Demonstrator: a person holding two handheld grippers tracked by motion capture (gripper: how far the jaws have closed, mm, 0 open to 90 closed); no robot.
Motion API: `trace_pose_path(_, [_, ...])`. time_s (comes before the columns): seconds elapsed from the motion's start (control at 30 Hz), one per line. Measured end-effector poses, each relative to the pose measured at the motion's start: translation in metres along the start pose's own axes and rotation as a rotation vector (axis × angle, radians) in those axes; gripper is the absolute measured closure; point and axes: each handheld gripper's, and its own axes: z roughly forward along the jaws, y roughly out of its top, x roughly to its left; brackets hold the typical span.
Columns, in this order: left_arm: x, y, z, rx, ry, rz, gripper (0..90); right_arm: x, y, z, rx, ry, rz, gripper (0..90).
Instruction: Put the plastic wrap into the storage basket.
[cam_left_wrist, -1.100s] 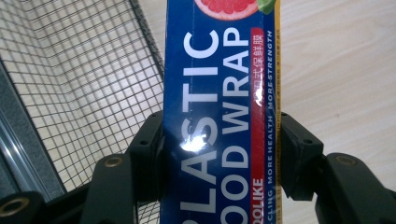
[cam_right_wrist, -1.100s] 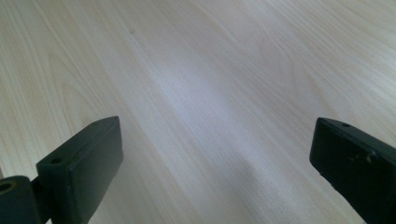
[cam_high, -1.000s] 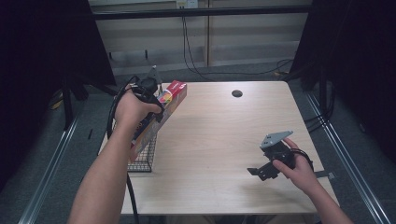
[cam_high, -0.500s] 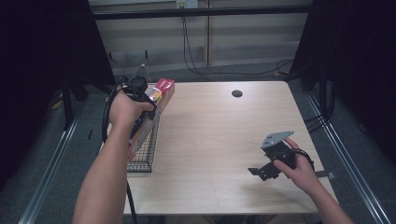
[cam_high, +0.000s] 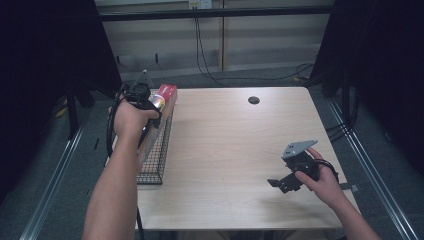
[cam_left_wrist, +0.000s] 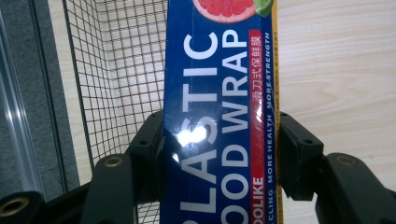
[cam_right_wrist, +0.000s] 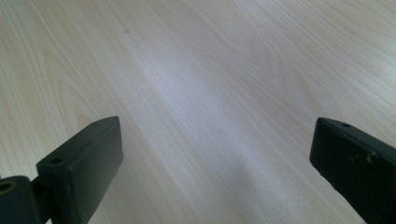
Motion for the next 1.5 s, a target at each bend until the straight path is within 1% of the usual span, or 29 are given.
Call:
trace_pose_path(0.1, [0.004, -0.001, 0.001, -0.002, 0.008, -0.012, 43.8, 0.000, 0.000, 0.000, -0.001, 0.000, 0.000, 2.7])
trace_pose_path(0.13, [0.005, -0.001, 0.002, -0.002, 0.011, -0.008, 43.8, 0.000, 0.000, 0.000, -0.003, -0.004, -0.003, 2.6])
trace_pose_path(0.23, [0.007, -0.002, 0.002, -0.009, 0.011, -0.015, 43.8, 0.000, 0.000, 0.001, 0.003, -0.006, -0.003, 2.7])
trace_pose_path(0.3, [0.010, -0.002, 0.002, -0.011, 0.007, -0.028, 43.8, 0.000, 0.000, 0.001, 0.002, -0.003, -0.005, 2.7])
trace_pose_path(0.37, [0.012, -0.003, 0.003, -0.011, 0.018, -0.040, 43.8, 0.000, 0.000, 0.002, 0.005, -0.006, -0.004, 2.6])
trace_pose_path(0.43, [0.014, -0.004, 0.004, -0.008, 0.018, -0.048, 43.8, 0.000, 0.000, 0.001, 0.003, -0.007, -0.003, 2.6])
trace_pose_path(0.53, [0.017, -0.005, 0.006, -0.011, 0.027, -0.050, 43.8, 0.000, 0.000, 0.002, 0.004, -0.009, -0.005, 2.6])
trace_pose_path(0.57, [0.017, -0.005, 0.007, -0.014, 0.030, -0.064, 43.8, 0.001, 0.000, 0.002, 0.003, -0.002, -0.001, 2.7])
trace_pose_path(0.63, [0.019, -0.006, 0.008, -0.011, 0.032, -0.074, 43.8, 0.001, 0.000, 0.002, 0.004, -0.006, -0.004, 2.6])
trace_pose_path(0.67, [0.021, -0.006, 0.008, -0.012, 0.035, -0.068, 43.8, 0.001, 0.000, 0.002, 0.004, -0.005, -0.005, 2.7])
trace_pose_path(0.7, [0.021, -0.006, 0.009, -0.016, 0.034, -0.083, 43.8, 0.000, 0.000, 0.002, 0.004, -0.001, -0.004, 2.6])
trace_pose_path(0.77, [0.022, -0.006, 0.009, -0.019, 0.034, -0.084, 43.7, 0.000, 0.000, 0.002, 0.004, -0.001, -0.005, 2.6])
trace_pose_path(0.8, [0.023, -0.007, 0.010, -0.017, 0.036, -0.089, 43.7, 0.000, 0.000, 0.002, 0.003, -0.009, 0.000, 2.6])
trace_pose_path(0.83, [0.025, -0.007, 0.011, -0.020, 0.035, -0.099, 43.7, 0.000, 0.000, 0.002, 0.004, -0.005, -0.003, 2.6])
trace_pose_path(0.9, [0.026, -0.008, 0.012, -0.019, 0.036, -0.106, 43.7, 0.000, -0.001, 0.002, 0.008, -0.001, -0.008, 2.7])
trace_pose_path(0.93, [0.026, -0.009, 0.014, -0.018, 0.031, -0.124, 43.7, 0.000, -0.001, 0.002, 0.006, -0.002, -0.003, 2.7])
trace_pose_path(1.03, [0.027, -0.010, 0.016, -0.020, 0.032, -0.133, 43.7, 0.000, 0.000, 0.001, 0.004, 0.001, -0.006, 2.6])
trace_pose_path(1.07, [0.028, -0.010, 0.017, -0.017, 0.038, -0.125, 43.7, 0.000, 0.000, 0.001, 0.004, 0.001, -0.006, 2.6])
trace_pose_path(1.17, [0.030, -0.011, 0.020, -0.036, 0.035, -0.150, 43.7, 0.000, -0.001, 0.001, 0.004, -0.001, -0.005, 2.7])
trace_pose_path(1.2, [0.030, -0.011, 0.021, -0.035, 0.034, -0.152, 43.7, 0.000, -0.001, 0.001, 0.004, 0.004, -0.001, 2.7])
trace_pose_path(1.23, [0.032, -0.011, 0.022, -0.029, 0.035, -0.144, 43.6, -0.001, 0.000, 0.001, 0.000, 0.005, -0.005, 2.7])
trace_pose_path(1.27, [0.031, -0.011, 0.023, -0.035, 0.043, -0.151, 43.6, 0.000, -0.001, 0.000, 0.001, -0.008, 0.000, 2.6])
trace_pose_path(1.33, [0.032, -0.012, 0.026, -0.032, 0.049, -0.159, 43.6, -0.001, -0.001, 0.000, 0.000, -0.011, 0.001, 2.6])
trace_pose_path(1.37, [0.032, -0.012, 0.026, -0.032, 0.049, -0.159, 43.6, -0.001, -0.001, 0.000, 0.000, -0.011, 0.001, 2.6])
trace_pose_path(1.4, [0.032, -0.012, 0.028, -0.033, 0.043, -0.168, 43.6, -0.001, -0.001, 0.000, 0.001, -0.010, 0.003, 2.6])
trace_pose_path(1.43, [0.033, -0.012, 0.029, -0.030, 0.038, -0.172, 43.6, -0.001, -0.001, 0.000, -0.003, -0.001, 0.004, 2.6])
trace_pose_path(1.47, [0.034, -0.012, 0.030, -0.029, 0.040, -0.166, 43.6, -0.001, -0.001, 0.000, -0.005, -0.002, 0.002, 2.7])
trace_pose_path(1.5, [0.034, -0.012, 0.031, -0.036, 0.039, -0.183, 43.6, -0.001, -0.001, 0.000, -0.012, 0.001, 0.005, 2.6])
